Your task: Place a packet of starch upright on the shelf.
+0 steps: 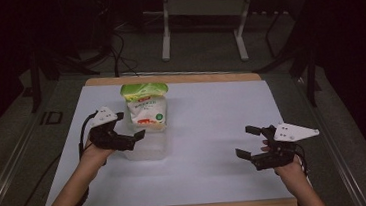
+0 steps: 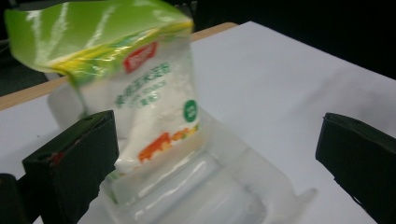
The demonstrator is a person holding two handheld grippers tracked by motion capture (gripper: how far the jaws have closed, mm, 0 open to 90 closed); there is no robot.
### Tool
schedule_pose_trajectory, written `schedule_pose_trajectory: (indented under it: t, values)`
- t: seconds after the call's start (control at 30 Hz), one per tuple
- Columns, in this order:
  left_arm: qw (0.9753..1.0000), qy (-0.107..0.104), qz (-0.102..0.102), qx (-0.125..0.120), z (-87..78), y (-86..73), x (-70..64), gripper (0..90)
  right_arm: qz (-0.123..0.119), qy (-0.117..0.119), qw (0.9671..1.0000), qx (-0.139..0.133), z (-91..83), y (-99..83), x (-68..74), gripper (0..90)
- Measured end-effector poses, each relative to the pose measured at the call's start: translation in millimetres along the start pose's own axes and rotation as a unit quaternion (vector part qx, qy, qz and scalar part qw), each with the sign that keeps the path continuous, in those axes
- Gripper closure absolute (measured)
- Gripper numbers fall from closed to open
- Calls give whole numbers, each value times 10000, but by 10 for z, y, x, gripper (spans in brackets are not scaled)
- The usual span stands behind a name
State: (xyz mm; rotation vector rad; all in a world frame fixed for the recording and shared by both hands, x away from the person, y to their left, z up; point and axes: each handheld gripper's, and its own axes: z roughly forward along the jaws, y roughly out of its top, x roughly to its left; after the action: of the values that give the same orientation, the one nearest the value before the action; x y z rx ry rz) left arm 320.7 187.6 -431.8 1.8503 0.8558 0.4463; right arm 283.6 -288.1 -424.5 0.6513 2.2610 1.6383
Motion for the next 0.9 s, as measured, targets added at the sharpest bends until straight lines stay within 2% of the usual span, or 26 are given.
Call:
schedule_pose_trajectory:
  t: [0.07,0.13,0.33,0.57,0.8,0.9]
  values:
    - [9999,-92,-38,-20,-20,-20,-51,0,15,12,10000,8,-2,-8,4,134]
    - [9999,-59,93,-27,-42,-36,-130,0,15,31,10000,35,2,-15,0,135]
    - [9992,-325,185,-141,-99,-48,-323,0,49,16,10000,21,6,-37,-3,134]
    - [9972,-610,385,-213,-100,-60,-554,0,72,3,10000,28,11,-74,-12,134]
    - [9954,-803,449,-274,-51,-141,-702,0,73,-17,10000,14,6,-114,-1,134]
    - [9941,-877,559,-305,-17,-187,-740,0,96,-15,9999,39,16,-144,-6,134]
